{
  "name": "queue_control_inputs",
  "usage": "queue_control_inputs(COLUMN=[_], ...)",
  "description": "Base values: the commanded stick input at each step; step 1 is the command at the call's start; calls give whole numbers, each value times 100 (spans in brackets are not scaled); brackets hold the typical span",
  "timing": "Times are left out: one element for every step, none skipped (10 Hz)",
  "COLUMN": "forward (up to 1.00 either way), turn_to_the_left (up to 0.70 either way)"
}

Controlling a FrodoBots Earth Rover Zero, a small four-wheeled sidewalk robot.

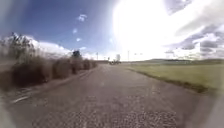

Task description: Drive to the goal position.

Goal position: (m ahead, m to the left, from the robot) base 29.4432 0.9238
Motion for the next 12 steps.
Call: queue_control_inputs(forward=[100,100,100,100,100,100,100,100,100,100,100,100], turn_to_the_left=[0,0,0,0,0,0,0,0,0,0,0,-18])
